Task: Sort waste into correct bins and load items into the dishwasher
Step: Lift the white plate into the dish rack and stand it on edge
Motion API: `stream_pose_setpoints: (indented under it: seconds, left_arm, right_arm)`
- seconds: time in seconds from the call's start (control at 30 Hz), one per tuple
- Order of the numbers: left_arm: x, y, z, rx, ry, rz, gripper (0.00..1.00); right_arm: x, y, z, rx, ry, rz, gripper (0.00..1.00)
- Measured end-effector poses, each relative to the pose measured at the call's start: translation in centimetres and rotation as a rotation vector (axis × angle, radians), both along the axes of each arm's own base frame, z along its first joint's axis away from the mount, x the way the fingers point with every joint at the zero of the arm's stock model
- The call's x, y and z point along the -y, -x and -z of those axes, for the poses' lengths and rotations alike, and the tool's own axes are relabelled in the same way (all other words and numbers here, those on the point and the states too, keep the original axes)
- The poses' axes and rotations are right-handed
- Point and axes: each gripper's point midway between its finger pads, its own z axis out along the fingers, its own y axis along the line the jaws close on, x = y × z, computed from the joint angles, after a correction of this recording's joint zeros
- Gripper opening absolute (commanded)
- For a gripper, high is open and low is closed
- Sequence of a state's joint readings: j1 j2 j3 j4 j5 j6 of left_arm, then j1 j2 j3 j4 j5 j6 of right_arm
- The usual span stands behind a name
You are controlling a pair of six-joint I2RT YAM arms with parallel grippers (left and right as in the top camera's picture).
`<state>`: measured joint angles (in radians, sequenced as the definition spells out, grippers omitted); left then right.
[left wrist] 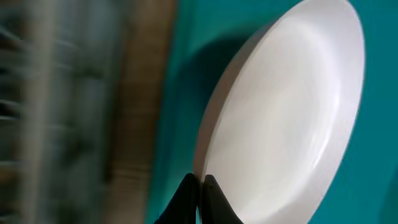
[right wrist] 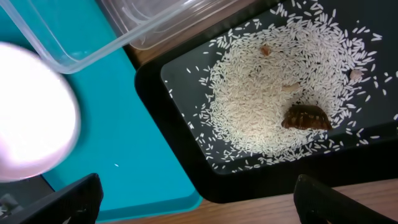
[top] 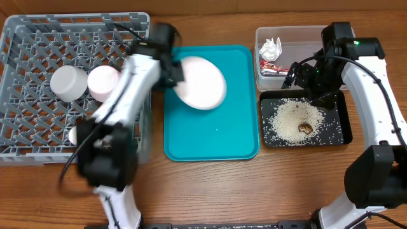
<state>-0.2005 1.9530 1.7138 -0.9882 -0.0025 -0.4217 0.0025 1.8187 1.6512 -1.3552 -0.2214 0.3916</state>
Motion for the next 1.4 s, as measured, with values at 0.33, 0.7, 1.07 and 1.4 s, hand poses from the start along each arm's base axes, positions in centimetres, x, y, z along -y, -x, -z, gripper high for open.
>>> stream_pose_setpoints:
  seconds: [0.33, 0.7, 1.07, 1.4]
  left_arm:
    - [-9.3, 6.7, -18.9, 0.397, -0.364, -0.132, 0.04]
    - [-15.7, 10.4, -21.1, 0.31, -0.776, -0.248, 0.04]
    - [-15.7, 8.6, -18.2, 0.197, -0.887, -0.209, 0.04]
    - [-14.9, 6.2, -13.7, 0.082, -0.941, -0.146, 0.04]
  right_arm:
    - [0.0, 0.0, 0.0, -0.001, 0.0, 0.0, 1.0]
    - [0.0, 0.2, 0.0, -0.007, 0.0, 0.0, 1.0]
    - [0.0, 0.2, 0.0, -0.008, 0.0, 0.0, 1.0]
    - [0.0, 0.4, 0.0, -0.018, 0.0, 0.0, 1.0]
